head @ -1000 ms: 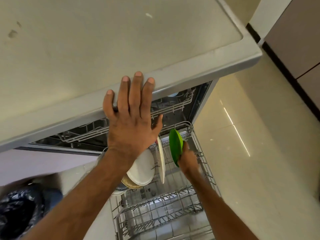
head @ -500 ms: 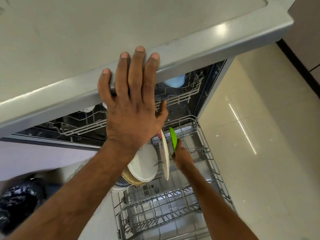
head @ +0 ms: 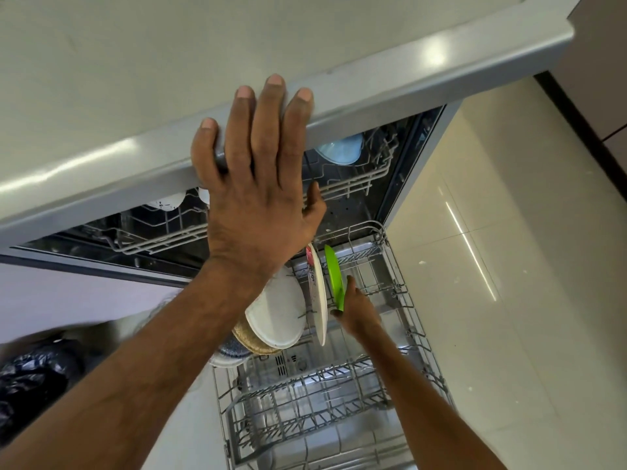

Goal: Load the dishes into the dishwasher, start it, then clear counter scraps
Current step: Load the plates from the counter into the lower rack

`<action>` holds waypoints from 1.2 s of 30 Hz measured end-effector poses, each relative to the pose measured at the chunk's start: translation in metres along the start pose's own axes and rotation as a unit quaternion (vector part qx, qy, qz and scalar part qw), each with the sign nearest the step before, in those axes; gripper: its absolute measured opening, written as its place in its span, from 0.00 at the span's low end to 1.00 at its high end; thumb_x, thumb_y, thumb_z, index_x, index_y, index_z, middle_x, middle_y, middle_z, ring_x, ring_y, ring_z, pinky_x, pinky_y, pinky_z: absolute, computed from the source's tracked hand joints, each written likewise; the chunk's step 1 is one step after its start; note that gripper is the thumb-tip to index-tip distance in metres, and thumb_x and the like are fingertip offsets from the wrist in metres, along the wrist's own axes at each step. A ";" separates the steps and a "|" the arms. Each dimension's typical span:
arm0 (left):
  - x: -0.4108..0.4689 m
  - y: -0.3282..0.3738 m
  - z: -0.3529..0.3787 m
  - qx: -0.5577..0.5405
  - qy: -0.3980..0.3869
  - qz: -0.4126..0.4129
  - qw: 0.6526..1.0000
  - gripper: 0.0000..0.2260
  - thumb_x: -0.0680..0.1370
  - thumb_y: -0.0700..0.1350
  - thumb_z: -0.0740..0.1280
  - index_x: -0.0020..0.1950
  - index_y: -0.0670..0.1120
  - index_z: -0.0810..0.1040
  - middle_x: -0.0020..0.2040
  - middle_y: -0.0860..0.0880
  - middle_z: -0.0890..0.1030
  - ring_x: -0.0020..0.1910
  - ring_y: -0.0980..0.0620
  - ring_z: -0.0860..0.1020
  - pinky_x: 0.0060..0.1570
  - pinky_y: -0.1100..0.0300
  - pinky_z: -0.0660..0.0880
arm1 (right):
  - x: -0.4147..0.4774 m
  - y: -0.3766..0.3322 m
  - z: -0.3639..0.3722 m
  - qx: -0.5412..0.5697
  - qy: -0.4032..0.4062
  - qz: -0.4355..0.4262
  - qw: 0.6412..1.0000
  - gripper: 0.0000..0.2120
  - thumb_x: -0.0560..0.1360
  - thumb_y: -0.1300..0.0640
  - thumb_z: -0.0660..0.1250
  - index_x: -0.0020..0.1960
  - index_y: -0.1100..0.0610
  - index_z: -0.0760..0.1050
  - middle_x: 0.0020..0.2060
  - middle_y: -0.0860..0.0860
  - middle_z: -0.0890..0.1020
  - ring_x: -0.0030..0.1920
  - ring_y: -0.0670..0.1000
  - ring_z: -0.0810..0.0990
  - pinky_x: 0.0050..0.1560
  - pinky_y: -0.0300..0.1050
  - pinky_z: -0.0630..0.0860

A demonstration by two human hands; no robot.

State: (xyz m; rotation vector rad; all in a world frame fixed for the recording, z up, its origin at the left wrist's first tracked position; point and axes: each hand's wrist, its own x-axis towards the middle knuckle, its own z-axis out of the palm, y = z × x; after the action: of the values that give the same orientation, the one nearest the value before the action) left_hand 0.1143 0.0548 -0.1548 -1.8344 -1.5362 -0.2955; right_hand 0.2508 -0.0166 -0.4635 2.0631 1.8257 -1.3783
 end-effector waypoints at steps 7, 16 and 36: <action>0.000 0.001 -0.003 0.001 -0.012 0.000 1.000 0.38 0.74 0.58 0.63 0.76 0.40 0.53 0.74 0.43 0.56 0.72 0.42 0.57 0.69 0.41 0.54 | -0.022 -0.012 -0.018 -0.162 0.060 -0.136 0.976 0.49 0.74 0.71 0.60 0.78 0.52 0.28 0.79 0.56 0.35 0.79 0.60 0.38 0.78 0.58 0.51; 0.000 0.000 -0.006 0.005 -0.024 0.002 1.000 0.39 0.73 0.57 0.63 0.77 0.40 0.53 0.74 0.42 0.55 0.73 0.41 0.56 0.69 0.41 0.54 | -0.035 -0.022 -0.020 -0.209 0.061 -0.190 0.957 0.42 0.77 0.66 0.57 0.79 0.56 0.32 0.78 0.51 0.33 0.78 0.54 0.32 0.79 0.55 0.41; -0.001 0.002 -0.005 0.008 -0.044 0.008 0.999 0.42 0.72 0.56 0.64 0.77 0.41 0.47 0.75 0.42 0.54 0.73 0.41 0.56 0.70 0.41 0.53 | -0.039 -0.024 -0.007 -0.197 0.067 -0.271 0.940 0.37 0.82 0.55 0.60 0.81 0.53 0.39 0.80 0.49 0.38 0.80 0.53 0.42 0.78 0.56 0.52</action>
State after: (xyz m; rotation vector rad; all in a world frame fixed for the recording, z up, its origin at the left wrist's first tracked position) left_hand 0.1168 0.0502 -0.1523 -1.8677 -1.5782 -0.1977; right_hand 0.2392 -0.0352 -0.4228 1.5491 2.6027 -0.8387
